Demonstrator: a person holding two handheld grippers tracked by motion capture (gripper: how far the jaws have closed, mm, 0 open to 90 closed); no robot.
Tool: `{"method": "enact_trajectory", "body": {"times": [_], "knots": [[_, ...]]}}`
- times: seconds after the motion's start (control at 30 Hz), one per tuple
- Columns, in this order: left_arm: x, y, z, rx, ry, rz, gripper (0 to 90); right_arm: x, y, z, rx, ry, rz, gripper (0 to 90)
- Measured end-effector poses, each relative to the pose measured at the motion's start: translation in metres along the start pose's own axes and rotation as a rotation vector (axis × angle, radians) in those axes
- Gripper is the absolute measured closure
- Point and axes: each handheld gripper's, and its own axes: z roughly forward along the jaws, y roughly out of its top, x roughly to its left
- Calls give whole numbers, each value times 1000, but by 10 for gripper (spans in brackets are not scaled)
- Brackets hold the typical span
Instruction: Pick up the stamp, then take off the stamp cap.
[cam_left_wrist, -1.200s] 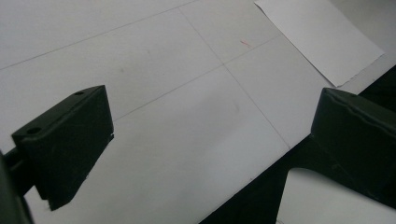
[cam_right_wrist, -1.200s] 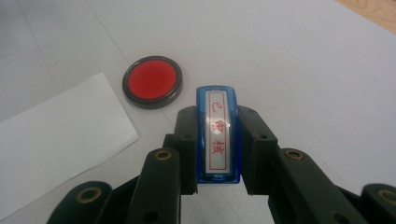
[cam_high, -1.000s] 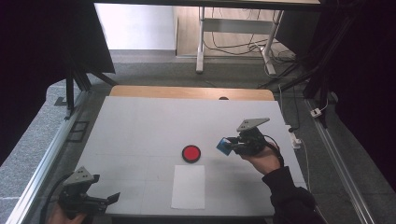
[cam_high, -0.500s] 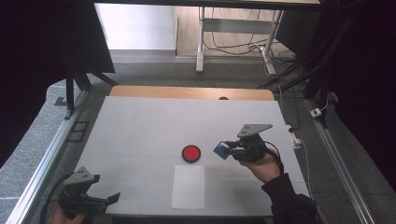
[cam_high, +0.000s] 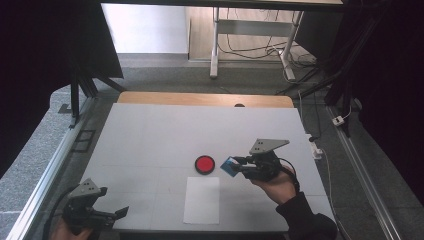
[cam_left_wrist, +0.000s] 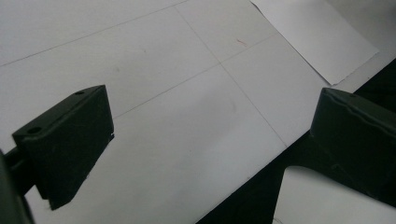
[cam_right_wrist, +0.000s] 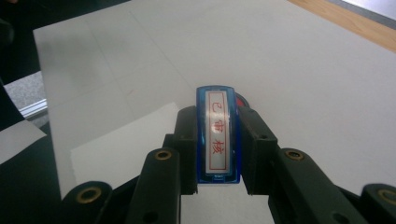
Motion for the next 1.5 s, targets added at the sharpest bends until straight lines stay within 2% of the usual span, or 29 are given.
{"method": "enact_trajectory", "body": {"times": [0.67, 1.0, 1.13, 1.33, 1.5], "knots": [[0, 0, 0, 5, -1, 4, 0, 33, 4, 10, -16, 85, -38, 711], [0, 0, -1, -7, -5, 2, 0, 34, 3, 10, -15, 95, -49, 710], [0, 1, -1, -9, -25, 2, 0, 34, 3, 9, -16, 96, -52, 710], [-1, 4, -1, -39, -60, 62, 0, 34, 4, 8, -11, 92, -52, 711], [0, 7, 2, -38, -102, 67, 0, 34, 4, 8, -13, 95, -50, 710]]}}
